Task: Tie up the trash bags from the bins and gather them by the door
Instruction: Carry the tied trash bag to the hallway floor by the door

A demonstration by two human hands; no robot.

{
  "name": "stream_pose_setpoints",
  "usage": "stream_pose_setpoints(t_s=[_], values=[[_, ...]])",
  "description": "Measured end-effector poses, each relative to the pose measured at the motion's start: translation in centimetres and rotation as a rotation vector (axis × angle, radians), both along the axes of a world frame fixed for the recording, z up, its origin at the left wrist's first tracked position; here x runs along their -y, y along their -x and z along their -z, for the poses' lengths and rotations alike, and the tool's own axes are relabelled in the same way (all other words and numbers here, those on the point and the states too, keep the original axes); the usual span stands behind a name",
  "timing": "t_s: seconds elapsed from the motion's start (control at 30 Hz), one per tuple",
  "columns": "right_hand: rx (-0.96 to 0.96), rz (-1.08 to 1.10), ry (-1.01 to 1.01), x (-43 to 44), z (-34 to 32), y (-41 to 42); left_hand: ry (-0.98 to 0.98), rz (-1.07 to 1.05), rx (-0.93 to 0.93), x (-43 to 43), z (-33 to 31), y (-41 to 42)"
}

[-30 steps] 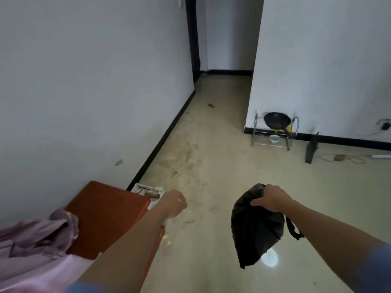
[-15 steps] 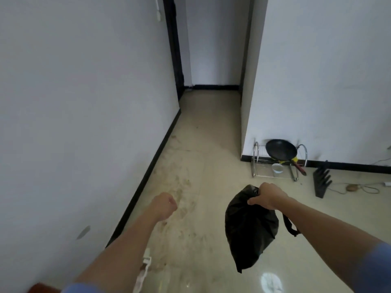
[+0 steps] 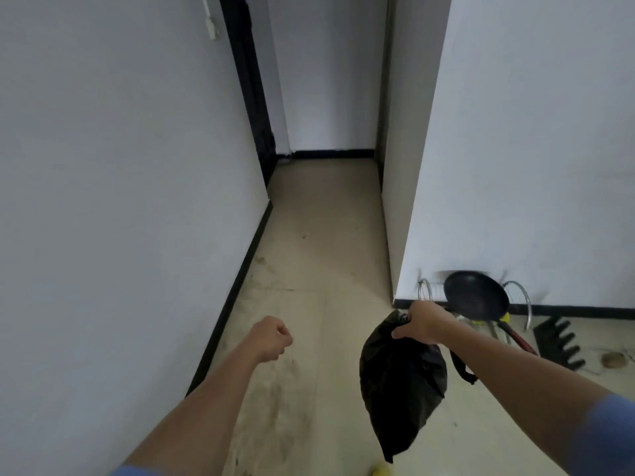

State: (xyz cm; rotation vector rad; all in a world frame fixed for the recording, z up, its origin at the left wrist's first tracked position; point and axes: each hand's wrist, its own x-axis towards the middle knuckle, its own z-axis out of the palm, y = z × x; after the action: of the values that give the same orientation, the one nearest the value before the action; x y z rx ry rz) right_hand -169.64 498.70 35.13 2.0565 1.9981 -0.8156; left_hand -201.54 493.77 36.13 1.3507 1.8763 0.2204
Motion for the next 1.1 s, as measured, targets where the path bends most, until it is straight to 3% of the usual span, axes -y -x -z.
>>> stream_pose_setpoints(t_s=[0.37, 0.9, 1.1], values=[[0.034, -0.079, -0.017, -30.4, -1.2, 4.4, -0.007, -0.151, 0.126, -27.3, -0.3, 4.3], [0.076, -0.077, 0.009, -70.7, -1.5, 12.6, 0.034, -0.089, 0.157, -70.6, -0.2, 13.4], [0.020, -0.121, 0.072, -86.0, 1.5, 14.3, 0.143, -0.250, 0.250, -83.8, 3.1, 15.2]])
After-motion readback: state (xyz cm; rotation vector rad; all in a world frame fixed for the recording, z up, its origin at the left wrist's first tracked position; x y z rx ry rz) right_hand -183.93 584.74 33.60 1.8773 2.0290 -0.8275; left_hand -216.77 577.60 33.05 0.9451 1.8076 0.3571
